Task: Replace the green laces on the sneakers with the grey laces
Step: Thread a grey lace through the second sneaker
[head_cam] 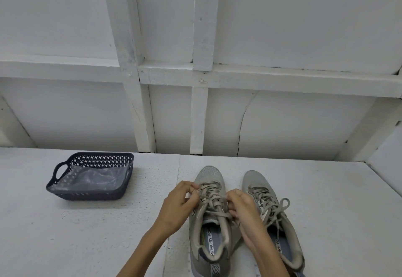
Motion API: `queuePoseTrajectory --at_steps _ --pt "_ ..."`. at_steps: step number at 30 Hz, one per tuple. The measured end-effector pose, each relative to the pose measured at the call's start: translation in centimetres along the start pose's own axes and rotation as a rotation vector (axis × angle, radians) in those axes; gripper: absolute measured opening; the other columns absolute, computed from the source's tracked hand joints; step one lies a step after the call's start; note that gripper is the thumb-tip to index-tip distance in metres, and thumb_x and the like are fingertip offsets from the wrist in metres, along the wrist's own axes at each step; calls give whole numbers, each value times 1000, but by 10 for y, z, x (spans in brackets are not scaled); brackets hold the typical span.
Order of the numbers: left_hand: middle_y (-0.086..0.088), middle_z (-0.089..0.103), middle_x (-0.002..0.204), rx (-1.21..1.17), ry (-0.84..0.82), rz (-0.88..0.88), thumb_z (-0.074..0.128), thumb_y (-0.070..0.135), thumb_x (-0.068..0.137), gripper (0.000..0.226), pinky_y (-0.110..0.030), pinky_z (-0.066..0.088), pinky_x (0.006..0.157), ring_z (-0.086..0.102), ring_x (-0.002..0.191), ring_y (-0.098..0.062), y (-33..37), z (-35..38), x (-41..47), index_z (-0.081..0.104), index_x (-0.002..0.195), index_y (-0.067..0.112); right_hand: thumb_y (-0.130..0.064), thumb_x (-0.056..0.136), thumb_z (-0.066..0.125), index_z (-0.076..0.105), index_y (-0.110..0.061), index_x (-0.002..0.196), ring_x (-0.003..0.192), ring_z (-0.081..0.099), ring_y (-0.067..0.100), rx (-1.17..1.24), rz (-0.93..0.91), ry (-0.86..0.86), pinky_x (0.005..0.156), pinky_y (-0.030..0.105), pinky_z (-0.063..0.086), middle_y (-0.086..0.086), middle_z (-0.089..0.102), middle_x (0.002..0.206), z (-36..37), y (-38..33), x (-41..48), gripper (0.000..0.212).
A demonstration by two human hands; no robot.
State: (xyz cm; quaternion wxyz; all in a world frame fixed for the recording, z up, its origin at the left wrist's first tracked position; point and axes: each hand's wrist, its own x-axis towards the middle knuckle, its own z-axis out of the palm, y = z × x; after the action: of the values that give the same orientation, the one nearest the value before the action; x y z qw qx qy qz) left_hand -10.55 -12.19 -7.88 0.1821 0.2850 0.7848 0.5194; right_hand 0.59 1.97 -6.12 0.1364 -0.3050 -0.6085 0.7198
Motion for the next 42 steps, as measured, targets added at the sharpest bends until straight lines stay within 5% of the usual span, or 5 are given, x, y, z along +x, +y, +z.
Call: queuePoseTrajectory --at_steps 8,21,29,34,42 --pt "13 66 100 134 -20 89 68 43 85 13 -38 57 78 67 82 -5 8 0 6 63 80 32 -28 92 63 64 -9 77 55 47 10 -430 -87 -82 56 24 38 1 56 63 -2 -12 9 24" --pt "-6 70 96 -325 117 -40 51 21 98 15 -27 58 75 72 83 -20 3 7 -13 54 100 7 -16 92 62 57 -8 87 64 49 20 3 -87 85 55 28 38 14 55 73 -3 14 5 11" --pt "23 52 123 -61 -1 75 63 55 71 32 -32 55 86 66 97 -3 0 1 -10 73 87 29 -18 80 78 76 -19 81 48 31 7 -373 -368 -113 49 21 26 -9 38 48 -17 -2 -7 3" --pt "11 59 123 -159 13 47 76 19 82 7 -36 57 85 71 86 -13 3 1 -11 75 78 14 -31 87 71 75 -7 69 44 29 10 -323 -279 -342 49 19 26 -7 41 43 -19 -13 -23 31" --pt "17 59 121 -41 29 126 71 22 85 18 -26 56 82 69 92 -9 3 5 -9 69 70 32 -29 74 81 59 -23 55 41 31 3 -621 -334 11 51 22 30 -12 38 38 -11 -9 -12 30"
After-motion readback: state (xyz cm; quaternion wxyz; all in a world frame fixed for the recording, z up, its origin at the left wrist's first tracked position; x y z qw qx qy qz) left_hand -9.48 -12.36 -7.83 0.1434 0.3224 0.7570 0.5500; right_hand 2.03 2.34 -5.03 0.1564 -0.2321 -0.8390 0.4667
